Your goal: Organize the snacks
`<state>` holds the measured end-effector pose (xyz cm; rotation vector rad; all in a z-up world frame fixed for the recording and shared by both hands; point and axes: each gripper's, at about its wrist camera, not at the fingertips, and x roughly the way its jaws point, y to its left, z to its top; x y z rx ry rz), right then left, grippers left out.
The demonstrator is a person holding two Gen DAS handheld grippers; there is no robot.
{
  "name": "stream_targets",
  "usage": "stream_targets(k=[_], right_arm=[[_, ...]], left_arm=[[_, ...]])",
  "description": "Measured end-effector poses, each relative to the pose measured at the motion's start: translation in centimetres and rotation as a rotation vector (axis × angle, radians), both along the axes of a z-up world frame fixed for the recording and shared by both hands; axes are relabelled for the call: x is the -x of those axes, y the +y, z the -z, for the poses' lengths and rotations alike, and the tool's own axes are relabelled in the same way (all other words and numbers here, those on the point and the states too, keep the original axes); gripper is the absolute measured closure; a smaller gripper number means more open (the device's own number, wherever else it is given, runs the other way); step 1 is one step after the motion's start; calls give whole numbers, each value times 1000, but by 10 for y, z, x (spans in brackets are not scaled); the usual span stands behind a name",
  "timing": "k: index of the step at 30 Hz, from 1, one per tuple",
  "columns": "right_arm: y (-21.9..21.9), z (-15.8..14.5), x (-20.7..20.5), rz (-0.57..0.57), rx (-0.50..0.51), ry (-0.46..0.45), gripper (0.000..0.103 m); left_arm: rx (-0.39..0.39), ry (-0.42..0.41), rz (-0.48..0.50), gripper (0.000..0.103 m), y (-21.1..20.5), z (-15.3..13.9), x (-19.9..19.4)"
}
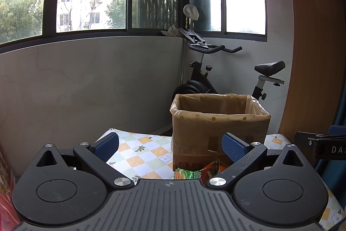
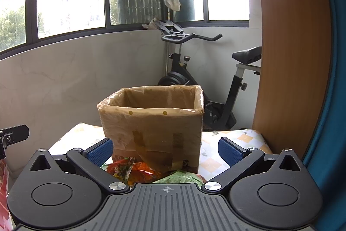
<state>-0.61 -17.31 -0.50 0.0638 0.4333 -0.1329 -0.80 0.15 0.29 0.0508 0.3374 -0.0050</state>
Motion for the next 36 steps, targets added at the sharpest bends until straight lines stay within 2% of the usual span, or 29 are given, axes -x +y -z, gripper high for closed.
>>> stream_targets(k=[27, 36], right_arm=[[-4, 6, 0, 3, 0, 3, 0], [-17, 26, -2, 11, -83, -34, 0]], left_arm=[[11, 9, 1, 1, 4, 3, -1], [22, 38, -4, 1, 7, 18, -11]])
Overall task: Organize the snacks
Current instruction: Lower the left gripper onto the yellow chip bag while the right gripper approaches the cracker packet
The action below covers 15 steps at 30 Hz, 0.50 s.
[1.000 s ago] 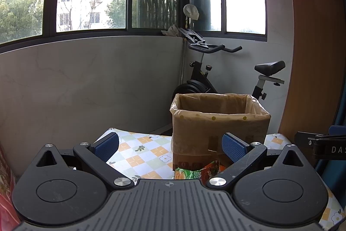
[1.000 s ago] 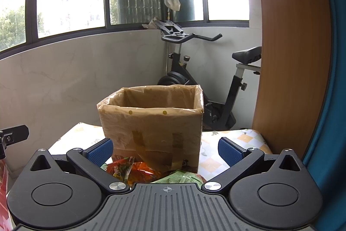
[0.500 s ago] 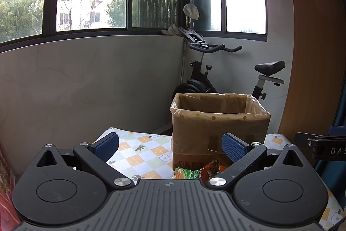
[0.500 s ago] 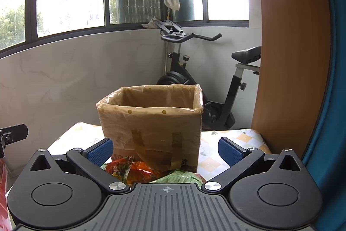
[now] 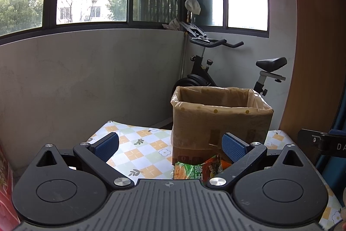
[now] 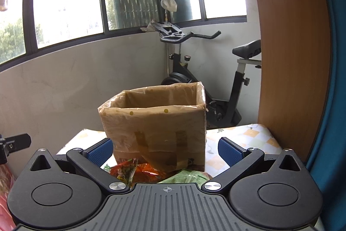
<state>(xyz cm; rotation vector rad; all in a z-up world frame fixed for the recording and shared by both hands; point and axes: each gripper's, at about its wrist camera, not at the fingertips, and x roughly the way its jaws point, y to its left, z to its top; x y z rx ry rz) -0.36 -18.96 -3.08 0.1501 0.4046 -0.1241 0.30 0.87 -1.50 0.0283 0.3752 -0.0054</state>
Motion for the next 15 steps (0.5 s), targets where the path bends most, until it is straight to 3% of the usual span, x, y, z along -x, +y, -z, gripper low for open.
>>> stream_targets(k=[4, 11, 15], right_arm=[[-4, 22, -3, 17, -11, -34, 0], [-3, 71, -21, 38, -15, 15, 0], [-3, 98, -30, 43, 0, 49, 0]], left_arm=[[6, 31, -13, 1, 6, 20, -11], [72, 103, 3, 1, 16, 70, -35], [101, 173, 46, 7, 16, 101, -51]])
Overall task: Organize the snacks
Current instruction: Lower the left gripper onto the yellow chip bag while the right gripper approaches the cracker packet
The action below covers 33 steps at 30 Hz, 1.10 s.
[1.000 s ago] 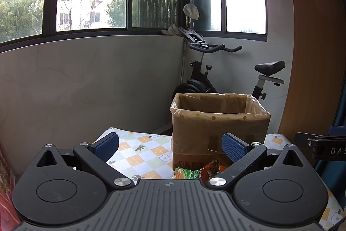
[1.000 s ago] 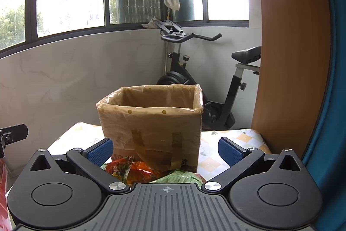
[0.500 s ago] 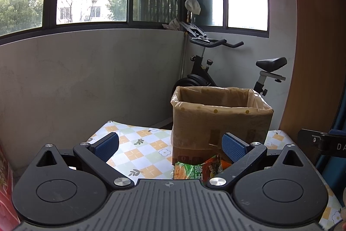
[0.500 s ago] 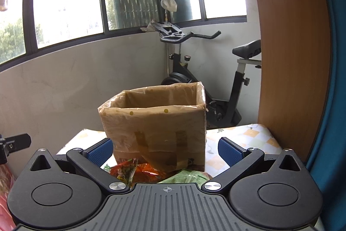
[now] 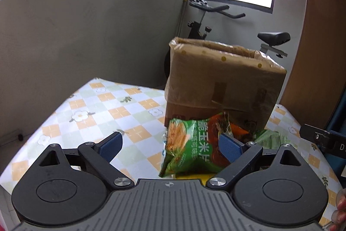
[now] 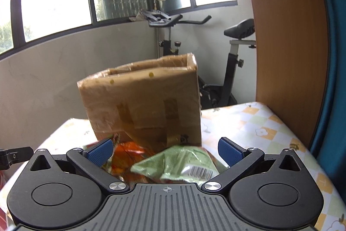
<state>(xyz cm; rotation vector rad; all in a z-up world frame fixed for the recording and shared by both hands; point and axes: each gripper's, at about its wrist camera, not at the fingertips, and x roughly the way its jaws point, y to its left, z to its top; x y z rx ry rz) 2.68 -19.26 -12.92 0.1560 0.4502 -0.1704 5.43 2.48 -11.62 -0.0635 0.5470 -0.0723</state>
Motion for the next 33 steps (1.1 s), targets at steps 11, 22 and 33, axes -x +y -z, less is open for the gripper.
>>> stream_targets(k=[11, 22, 33], right_arm=[[1, 56, -16, -37, 37, 57, 0], [21, 76, -18, -147, 126, 84, 10], [8, 76, -8, -46, 106, 90, 16]], left_arm=[[17, 138, 117, 8, -20, 68, -24], [-12, 219, 165, 8, -35, 99, -27], [3, 226, 173, 8, -33, 101, -29]])
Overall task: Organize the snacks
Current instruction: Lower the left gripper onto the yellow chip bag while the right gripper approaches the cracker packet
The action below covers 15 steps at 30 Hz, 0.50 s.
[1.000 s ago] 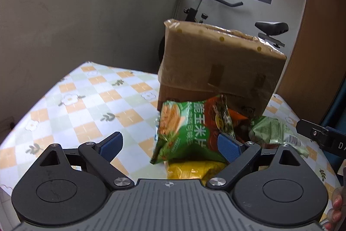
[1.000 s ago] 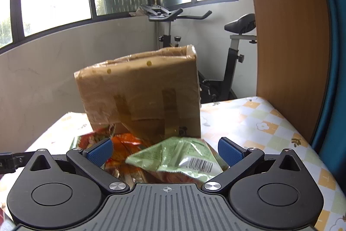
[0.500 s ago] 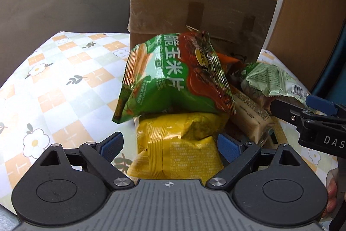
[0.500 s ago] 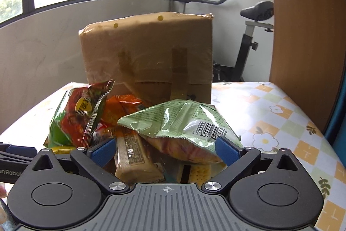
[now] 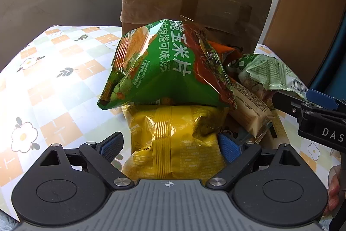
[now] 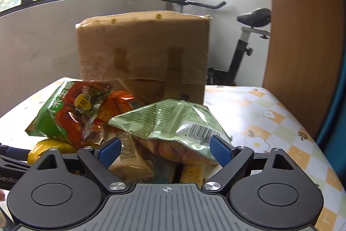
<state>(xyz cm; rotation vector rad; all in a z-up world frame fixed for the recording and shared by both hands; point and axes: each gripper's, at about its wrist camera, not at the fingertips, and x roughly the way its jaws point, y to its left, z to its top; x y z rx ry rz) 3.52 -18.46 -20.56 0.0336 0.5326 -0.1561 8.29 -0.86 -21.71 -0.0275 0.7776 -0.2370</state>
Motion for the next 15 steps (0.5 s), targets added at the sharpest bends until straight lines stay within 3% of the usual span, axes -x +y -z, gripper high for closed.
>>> stream_targets(k=[11, 15], right_arm=[[-19, -2, 22, 145, -27, -72, 24], [-33, 9, 19, 221, -58, -19, 25]], left_arm=[[33, 12, -22, 8, 2, 1, 0], [49, 25, -22, 7, 2, 5, -1]])
